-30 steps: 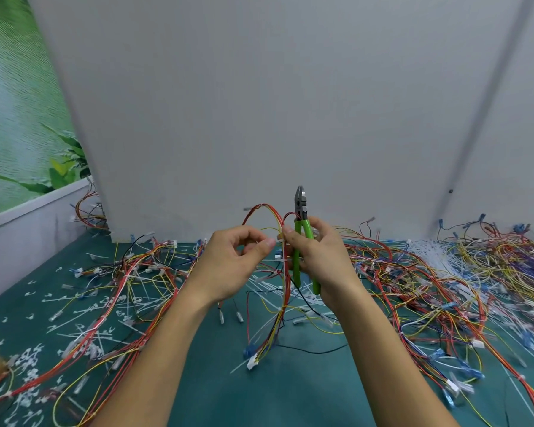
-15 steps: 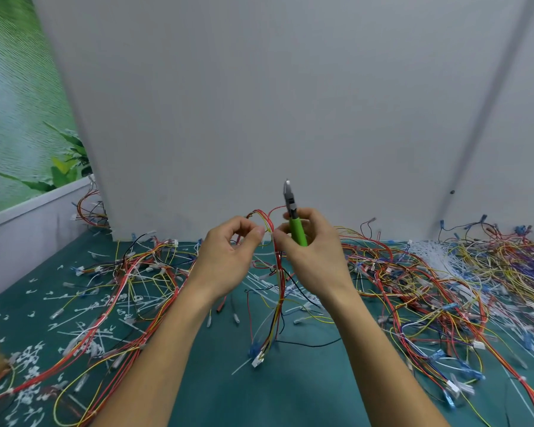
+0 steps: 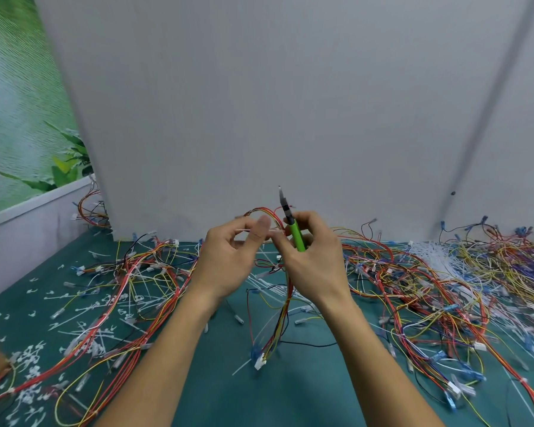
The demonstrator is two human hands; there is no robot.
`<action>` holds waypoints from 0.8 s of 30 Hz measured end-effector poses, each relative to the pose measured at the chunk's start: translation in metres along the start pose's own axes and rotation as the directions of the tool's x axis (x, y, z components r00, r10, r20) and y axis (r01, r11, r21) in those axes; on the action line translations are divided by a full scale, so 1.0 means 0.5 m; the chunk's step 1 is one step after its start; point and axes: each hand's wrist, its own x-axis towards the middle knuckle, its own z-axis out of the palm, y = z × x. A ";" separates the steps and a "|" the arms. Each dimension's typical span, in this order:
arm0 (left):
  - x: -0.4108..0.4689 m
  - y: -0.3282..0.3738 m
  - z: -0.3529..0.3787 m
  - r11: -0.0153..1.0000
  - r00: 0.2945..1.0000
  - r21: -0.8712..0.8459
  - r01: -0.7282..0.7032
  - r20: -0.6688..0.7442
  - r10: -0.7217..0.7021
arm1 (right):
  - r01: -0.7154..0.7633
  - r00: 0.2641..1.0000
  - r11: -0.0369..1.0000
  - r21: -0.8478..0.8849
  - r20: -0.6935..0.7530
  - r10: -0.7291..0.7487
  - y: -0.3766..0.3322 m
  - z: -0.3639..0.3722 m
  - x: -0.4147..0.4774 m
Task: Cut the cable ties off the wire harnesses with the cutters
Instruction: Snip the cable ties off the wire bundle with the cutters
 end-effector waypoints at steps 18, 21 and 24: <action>0.009 -0.008 0.005 0.989 0.990 -0.051 0.138 0.047 -0.135 | -0.001 0.999 0.992 0.126 0.045 -0.005 -0.003 0.009 -0.006; 0.008 -0.008 0.007 0.991 0.990 -0.032 0.134 0.043 -0.132 | -0.063 0.996 0.985 0.161 0.078 0.051 -0.002 0.007 -0.004; 0.005 -0.008 0.013 0.992 0.991 0.000 0.125 0.038 -0.125 | -0.135 0.990 0.972 0.193 0.068 0.124 -0.002 0.008 -0.004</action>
